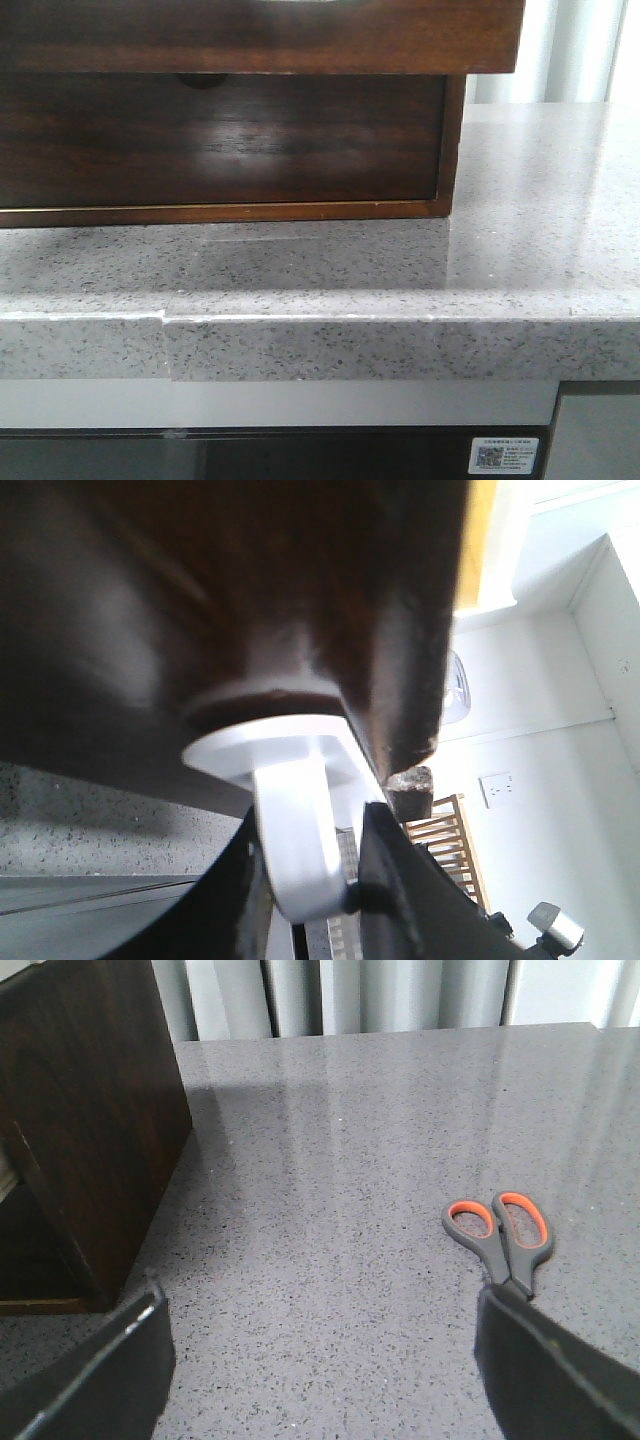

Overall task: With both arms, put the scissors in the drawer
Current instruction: 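Pull the drawer open toward the robot with the left gripper, then lower the right gripper onto the grey-and-orange scissors and grasp them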

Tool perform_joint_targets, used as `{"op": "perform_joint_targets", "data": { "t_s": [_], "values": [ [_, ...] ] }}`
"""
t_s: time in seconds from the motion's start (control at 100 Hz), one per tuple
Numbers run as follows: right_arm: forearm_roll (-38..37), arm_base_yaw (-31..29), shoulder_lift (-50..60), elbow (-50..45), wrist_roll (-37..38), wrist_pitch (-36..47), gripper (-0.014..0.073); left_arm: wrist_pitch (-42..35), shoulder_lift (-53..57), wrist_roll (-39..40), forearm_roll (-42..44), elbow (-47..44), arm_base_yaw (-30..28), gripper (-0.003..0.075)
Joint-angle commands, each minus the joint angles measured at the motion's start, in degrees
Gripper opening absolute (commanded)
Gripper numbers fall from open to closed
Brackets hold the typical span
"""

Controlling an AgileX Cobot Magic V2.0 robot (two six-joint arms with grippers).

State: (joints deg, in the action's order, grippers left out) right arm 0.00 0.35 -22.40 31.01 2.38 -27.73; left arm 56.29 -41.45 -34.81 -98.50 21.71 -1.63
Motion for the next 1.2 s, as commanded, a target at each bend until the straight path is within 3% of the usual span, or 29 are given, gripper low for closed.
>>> {"op": "perform_joint_targets", "data": {
  "t_s": [0.0, 0.12, 0.28, 0.36, 0.65, 0.88, 0.96, 1.19],
  "values": [
    [-0.5, -0.4, -0.9, 2.1, -0.3, 4.1, 0.0556, 4.1, 2.6, -8.6, 0.5, 2.8, 0.0, -0.0020],
    [-0.5, -0.4, -0.9, 2.1, -0.3, 4.0, 0.0556, 3.9, 2.6, -8.6, 0.5, 2.8, 0.0, 0.0034],
    [-0.5, -0.4, -0.9, 2.4, -0.3, 3.6, 0.0556, 3.4, 2.6, -8.7, 2.2, 2.8, 0.0, 0.0294],
    [-0.5, -0.4, -1.0, 3.3, -0.3, 2.6, 0.0556, 3.2, 2.6, -8.7, 4.8, 2.9, 0.0, 0.0369],
    [-1.2, -0.4, -6.8, 10.0, -0.3, -4.9, 0.0556, 2.4, 3.2, -8.0, 19.4, 6.0, 0.0, 0.0376],
    [-3.8, -0.4, -15.9, 16.3, 1.4, -12.4, 0.0556, 1.7, 7.1, 6.5, 47.8, 13.9, 0.0, 0.0376],
    [-7.0, -1.0, -19.4, 19.0, 4.1, -16.4, 0.0556, 1.2, 8.4, 8.1, 55.0, 16.9, 0.7, 0.0376],
    [-8.6, -9.1, -30.7, 26.1, 4.9, -25.5, 0.0556, 0.7, 9.1, 14.7, 75.1, 23.7, 5.6, 0.0376]
  ]
}}
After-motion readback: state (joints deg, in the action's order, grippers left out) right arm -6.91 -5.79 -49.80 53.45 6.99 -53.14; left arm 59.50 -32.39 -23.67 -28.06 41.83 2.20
